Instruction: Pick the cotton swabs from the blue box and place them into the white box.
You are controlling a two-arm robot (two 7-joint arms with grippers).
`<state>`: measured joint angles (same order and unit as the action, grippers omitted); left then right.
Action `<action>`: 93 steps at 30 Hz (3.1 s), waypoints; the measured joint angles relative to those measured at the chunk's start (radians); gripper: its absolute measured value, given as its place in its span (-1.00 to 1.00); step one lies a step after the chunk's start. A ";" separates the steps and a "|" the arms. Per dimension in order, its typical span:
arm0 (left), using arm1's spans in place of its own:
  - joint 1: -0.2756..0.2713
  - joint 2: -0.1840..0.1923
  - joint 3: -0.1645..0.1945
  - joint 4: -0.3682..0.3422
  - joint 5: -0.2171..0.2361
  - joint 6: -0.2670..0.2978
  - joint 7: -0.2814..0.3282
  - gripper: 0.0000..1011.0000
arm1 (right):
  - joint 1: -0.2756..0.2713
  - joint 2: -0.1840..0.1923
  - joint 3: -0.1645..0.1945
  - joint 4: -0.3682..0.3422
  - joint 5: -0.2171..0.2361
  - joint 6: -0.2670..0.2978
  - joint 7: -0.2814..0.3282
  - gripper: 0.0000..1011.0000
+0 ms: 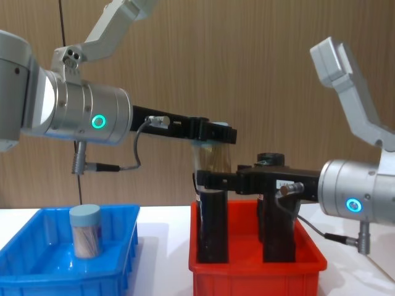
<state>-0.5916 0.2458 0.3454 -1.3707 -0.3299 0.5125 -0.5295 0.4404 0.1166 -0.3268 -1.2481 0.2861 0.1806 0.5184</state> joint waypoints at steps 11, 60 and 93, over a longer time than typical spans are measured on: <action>0.000 0.000 0.000 0.000 0.000 0.000 0.000 0.32 | 0.023 -0.011 -0.006 0.036 -0.005 -0.012 0.004 0.98; 0.000 0.000 0.000 0.000 0.000 0.000 0.000 0.99 | 0.027 -0.003 -0.024 0.036 0.008 -0.042 0.043 0.27; 0.000 0.000 0.000 0.000 0.000 0.000 0.000 0.99 | -0.007 0.029 -0.005 0.031 0.038 -0.072 -0.051 0.27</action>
<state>-0.5916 0.2458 0.3454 -1.3707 -0.3299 0.5126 -0.5294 0.4338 0.1454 -0.3321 -1.2172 0.3237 0.1082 0.4674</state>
